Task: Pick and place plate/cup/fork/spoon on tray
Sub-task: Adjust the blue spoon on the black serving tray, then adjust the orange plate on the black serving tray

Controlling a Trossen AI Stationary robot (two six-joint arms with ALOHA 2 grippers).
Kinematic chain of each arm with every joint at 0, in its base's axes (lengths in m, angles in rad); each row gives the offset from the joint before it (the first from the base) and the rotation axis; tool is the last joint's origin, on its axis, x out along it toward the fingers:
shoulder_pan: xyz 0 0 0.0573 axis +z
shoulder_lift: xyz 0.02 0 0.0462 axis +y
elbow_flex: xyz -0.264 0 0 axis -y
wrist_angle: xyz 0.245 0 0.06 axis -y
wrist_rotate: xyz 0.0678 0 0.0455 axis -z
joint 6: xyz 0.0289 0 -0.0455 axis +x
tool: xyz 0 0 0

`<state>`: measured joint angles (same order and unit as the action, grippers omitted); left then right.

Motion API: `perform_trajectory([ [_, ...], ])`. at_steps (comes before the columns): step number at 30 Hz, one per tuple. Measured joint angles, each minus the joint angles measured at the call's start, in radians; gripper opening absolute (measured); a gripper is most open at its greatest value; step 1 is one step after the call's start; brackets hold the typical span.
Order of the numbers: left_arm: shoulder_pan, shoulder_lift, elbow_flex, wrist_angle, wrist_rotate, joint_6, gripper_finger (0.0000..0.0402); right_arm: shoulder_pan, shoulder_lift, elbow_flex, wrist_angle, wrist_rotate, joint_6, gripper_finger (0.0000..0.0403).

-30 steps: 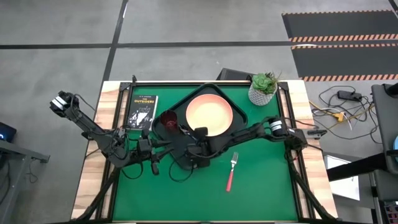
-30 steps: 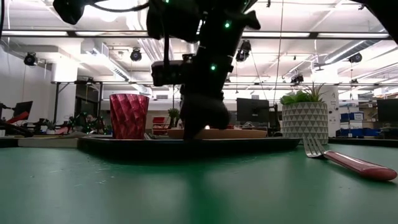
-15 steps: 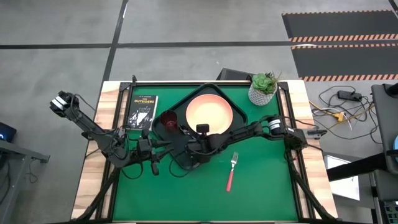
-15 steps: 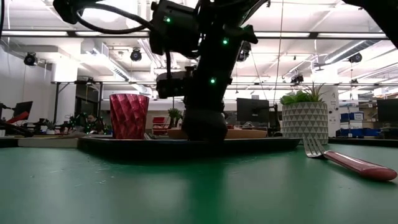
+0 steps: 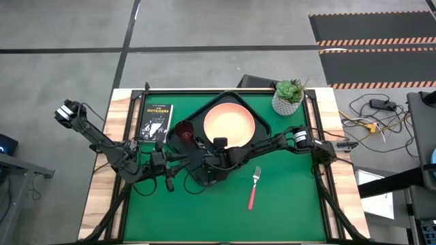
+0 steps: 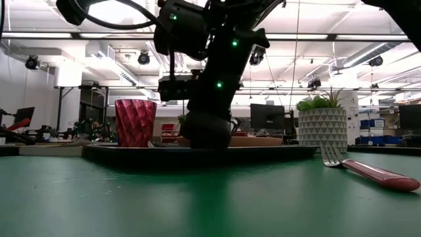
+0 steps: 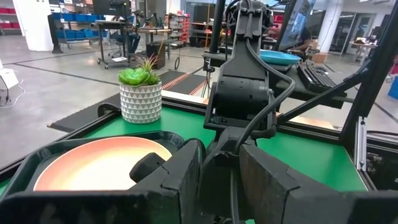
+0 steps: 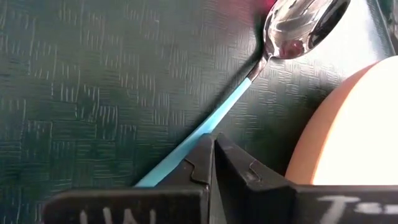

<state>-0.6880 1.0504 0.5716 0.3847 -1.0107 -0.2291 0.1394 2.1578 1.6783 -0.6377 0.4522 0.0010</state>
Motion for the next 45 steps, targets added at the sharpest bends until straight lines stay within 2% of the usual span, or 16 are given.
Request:
perform_trajectory([
  [13, 0.000, 0.000, -0.002, 0.000, 0.000, 0.000, 0.0099, 0.000, -0.049, 0.001, -0.072, 0.005, 0.026, 0.0009],
  [22, 0.001, 0.000, -0.002, 0.000, 0.007, -0.001, 0.0099, 0.006, -0.098, 0.001, -0.142, 0.076, 0.022, 0.0008],
  [29, 0.000, 0.000, -0.001, 0.001, 0.011, -0.004, 0.0099, -0.022, -0.147, -0.001, -0.197, 0.139, -0.042, 0.0008],
  [31, 0.000, 0.000, -0.001, 0.002, 0.011, -0.004, 0.0099, -0.047, -0.161, -0.009, -0.194, 0.114, -0.055, 0.0009],
  [35, 0.000, 0.000, 0.000, 0.002, 0.011, -0.004, 0.0099, -0.100, -0.171, -0.043, -0.167, 0.000, -0.076, 0.0008],
  [42, 0.000, 0.000, 0.000, 0.005, 0.011, -0.004, 0.0099, -0.167, -0.174, -0.159, 0.034, -0.101, -0.121, 0.0008],
  [45, 0.000, 0.000, 0.002, 0.003, 0.011, -0.004, 0.0099, -0.175, -0.174, -0.173, 0.061, -0.136, -0.124, 0.0009],
])
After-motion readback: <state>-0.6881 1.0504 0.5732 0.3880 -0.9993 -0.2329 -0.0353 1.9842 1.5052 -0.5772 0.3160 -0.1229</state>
